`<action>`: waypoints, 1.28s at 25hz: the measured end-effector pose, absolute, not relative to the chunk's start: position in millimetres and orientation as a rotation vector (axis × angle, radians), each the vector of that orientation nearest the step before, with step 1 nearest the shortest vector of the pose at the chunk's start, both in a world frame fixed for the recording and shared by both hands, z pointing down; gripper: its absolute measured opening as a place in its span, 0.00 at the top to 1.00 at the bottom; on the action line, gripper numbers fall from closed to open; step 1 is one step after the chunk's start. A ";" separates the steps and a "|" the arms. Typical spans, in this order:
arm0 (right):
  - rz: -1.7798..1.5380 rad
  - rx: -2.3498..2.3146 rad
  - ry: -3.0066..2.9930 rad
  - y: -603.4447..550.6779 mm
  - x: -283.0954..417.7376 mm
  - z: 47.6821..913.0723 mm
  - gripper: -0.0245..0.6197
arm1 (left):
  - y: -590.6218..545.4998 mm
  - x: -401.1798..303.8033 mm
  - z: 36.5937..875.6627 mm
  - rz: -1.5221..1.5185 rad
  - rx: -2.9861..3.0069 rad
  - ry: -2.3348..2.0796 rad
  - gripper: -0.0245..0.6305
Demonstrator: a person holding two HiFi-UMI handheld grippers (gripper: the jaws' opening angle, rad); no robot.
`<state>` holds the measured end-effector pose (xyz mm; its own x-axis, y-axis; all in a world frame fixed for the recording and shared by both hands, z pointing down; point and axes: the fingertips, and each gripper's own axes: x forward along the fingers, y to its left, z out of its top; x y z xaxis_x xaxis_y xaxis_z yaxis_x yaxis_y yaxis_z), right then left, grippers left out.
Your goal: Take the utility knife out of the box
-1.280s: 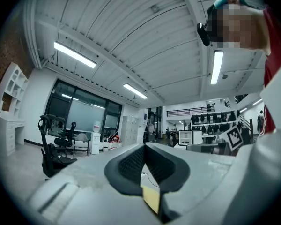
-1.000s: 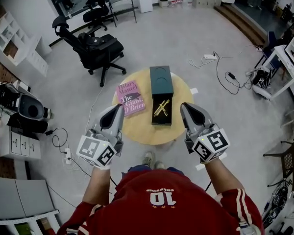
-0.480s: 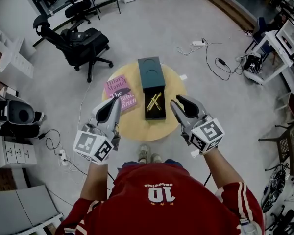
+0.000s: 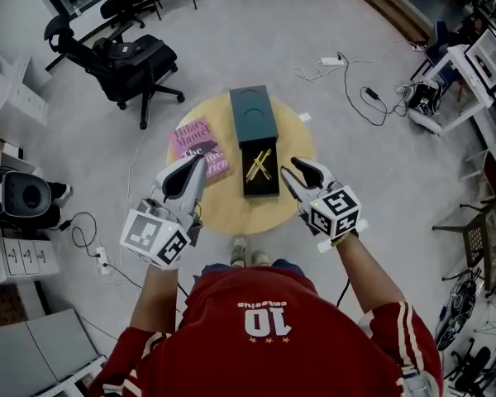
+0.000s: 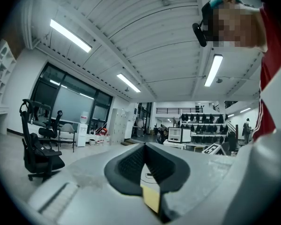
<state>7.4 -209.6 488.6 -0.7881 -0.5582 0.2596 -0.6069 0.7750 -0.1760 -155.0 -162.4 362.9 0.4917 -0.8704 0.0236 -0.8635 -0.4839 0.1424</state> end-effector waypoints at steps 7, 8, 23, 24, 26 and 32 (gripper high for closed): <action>0.449 0.824 -2.615 -219.6 -12.2 583.1 0.79 | -171.6 -161.5 364.3 -0.089 2.617 -1.476 0.96; 0.464 0.812 -2.595 -221.8 -15.1 596.5 0.79 | -173.5 -161.9 364.9 -0.088 2.620 -1.474 0.96; 0.564 0.748 -2.297 -268.8 -44.6 746.6 0.79 | -226.7 -165.2 409.4 0.079 2.642 -1.436 0.96; 0.570 0.740 -2.280 -270.4 -46.4 752.8 0.80 | -230.4 -164.5 415.7 0.102 2.645 -1.435 0.96; 0.573 0.725 -2.243 -273.6 -50.3 763.9 0.80 | -237.5 -164.1 428.8 0.133 2.640 -1.426 0.96; 0.586 0.700 -2.141 -279.8 -55.1 786.2 0.80 | -245.7 -161.1 462.3 0.165 2.592 -1.367 0.96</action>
